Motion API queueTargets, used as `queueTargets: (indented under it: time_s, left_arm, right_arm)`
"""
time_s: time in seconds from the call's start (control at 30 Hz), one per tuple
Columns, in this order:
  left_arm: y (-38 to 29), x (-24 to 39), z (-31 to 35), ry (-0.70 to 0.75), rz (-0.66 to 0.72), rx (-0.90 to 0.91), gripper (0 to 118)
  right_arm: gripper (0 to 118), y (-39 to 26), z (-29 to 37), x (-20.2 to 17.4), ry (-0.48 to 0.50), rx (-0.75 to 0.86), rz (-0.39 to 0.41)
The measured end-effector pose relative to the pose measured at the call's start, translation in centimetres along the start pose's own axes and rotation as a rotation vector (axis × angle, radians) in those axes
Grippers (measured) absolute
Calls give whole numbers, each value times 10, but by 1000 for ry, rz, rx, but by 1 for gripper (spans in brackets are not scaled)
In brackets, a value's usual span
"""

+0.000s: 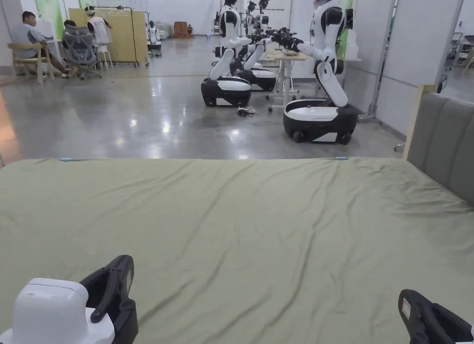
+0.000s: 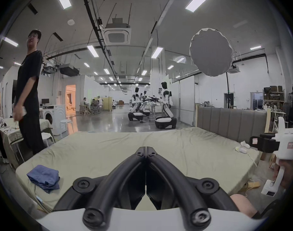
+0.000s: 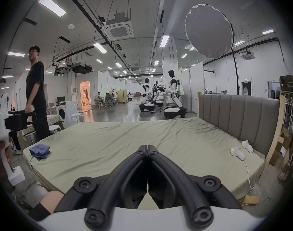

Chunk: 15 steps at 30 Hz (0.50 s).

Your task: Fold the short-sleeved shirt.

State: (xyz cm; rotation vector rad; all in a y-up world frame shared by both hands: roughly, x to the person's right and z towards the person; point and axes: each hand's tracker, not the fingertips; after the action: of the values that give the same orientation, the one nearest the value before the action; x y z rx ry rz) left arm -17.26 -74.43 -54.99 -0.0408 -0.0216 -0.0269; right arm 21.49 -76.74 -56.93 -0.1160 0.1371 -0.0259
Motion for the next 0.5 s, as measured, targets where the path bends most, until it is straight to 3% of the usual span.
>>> queueTargets:
  time_s: [0.13, 0.5]
  left_arm:
    - [-5, -1, 3, 81, -80, 10, 0]
    - [-9, -5, 4, 131, -74, 53, 0]
  right_arm:
    - [0, -1, 1, -4, -30, 27, 32]
    - [0, 0, -7, -15, -61, 76, 45]
